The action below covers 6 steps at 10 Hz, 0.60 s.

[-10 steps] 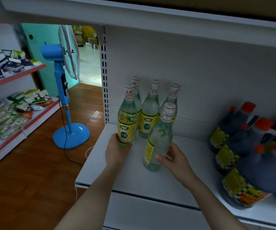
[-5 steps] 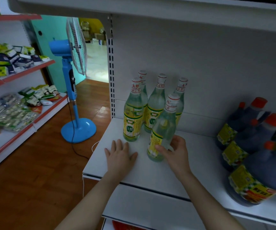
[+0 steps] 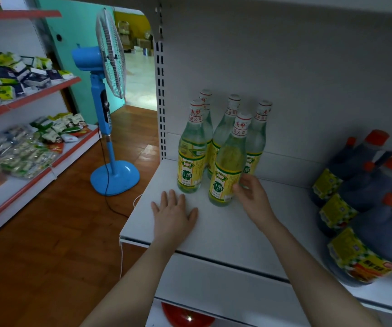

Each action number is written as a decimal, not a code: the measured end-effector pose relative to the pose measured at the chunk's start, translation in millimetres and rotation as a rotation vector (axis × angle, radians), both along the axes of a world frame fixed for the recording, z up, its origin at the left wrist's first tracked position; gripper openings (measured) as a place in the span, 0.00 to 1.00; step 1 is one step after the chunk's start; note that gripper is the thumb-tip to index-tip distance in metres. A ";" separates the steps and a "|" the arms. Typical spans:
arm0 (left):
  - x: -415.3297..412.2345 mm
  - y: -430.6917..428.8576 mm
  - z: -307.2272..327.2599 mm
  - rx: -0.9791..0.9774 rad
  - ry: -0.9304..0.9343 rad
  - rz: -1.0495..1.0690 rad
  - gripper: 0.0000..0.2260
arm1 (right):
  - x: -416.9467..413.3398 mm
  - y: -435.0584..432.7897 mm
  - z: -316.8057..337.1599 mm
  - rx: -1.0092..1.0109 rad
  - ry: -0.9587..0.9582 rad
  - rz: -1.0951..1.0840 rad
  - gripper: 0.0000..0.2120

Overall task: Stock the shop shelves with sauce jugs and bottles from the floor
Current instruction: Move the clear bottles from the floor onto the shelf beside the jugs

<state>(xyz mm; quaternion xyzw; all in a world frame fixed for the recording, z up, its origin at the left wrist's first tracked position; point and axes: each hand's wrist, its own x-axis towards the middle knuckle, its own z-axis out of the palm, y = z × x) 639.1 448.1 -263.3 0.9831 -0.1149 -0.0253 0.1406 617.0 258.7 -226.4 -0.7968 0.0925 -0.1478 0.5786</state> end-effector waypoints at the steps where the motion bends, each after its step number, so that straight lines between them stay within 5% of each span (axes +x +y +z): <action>1: 0.1 -0.1 0.2 -0.004 0.003 -0.001 0.28 | 3.5 7.4 -1.4 -0.018 0.026 0.055 0.27; 3: 0.1 0.2 0.7 -0.010 0.001 0.000 0.28 | 17.1 26.0 -5.4 -0.036 -0.007 -0.057 0.39; 6: -0.4 0.3 2.2 -0.009 0.010 -0.003 0.28 | 31.2 24.1 -13.5 -0.011 -0.001 -0.002 0.35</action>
